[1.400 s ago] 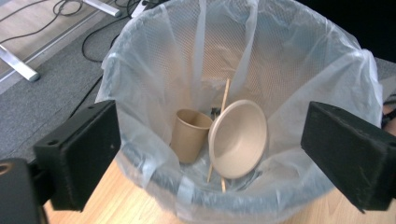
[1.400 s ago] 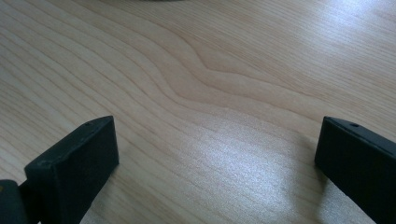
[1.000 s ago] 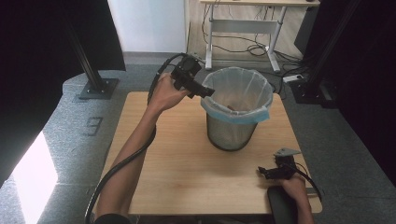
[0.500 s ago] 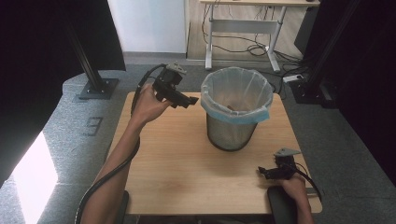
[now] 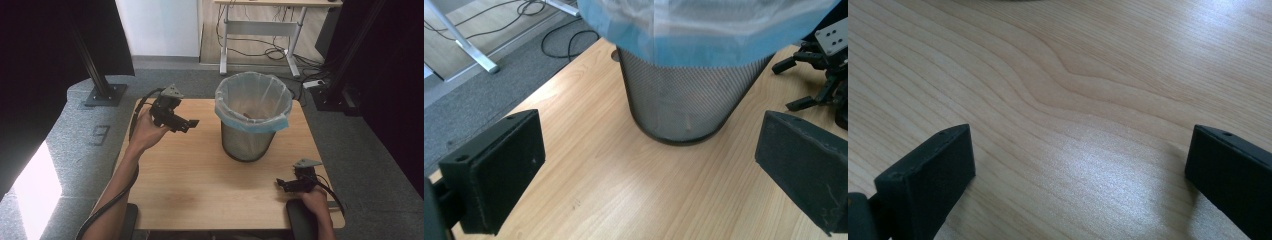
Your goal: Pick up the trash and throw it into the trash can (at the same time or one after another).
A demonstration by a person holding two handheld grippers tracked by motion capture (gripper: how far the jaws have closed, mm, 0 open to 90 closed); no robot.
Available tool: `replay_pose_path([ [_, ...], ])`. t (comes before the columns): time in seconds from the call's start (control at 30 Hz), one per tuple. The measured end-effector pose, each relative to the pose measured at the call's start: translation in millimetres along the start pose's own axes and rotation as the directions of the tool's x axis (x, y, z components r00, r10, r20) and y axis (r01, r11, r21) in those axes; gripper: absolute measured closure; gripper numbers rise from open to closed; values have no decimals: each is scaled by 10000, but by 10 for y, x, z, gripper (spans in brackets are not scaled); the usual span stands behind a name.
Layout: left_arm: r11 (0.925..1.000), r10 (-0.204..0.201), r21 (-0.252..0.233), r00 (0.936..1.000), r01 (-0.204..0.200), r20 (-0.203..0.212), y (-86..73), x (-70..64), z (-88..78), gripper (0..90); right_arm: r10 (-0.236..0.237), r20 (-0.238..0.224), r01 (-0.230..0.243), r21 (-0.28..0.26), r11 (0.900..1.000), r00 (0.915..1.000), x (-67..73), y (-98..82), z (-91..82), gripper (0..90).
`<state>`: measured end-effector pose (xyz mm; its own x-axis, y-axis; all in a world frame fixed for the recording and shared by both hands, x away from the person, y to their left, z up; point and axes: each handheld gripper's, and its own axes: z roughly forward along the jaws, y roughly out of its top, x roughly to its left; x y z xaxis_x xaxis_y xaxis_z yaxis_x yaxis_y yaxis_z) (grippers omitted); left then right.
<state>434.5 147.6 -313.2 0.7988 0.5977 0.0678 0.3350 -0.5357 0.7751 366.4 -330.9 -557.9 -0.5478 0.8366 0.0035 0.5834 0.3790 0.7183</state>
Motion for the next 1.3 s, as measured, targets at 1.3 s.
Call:
replay_pose_path([
  [1.3,9924,-1164,362,9927,1175,-309,-1540,-118,409,0,67,47,-67,-36,10000,10000,11,-6,-3,0],
])
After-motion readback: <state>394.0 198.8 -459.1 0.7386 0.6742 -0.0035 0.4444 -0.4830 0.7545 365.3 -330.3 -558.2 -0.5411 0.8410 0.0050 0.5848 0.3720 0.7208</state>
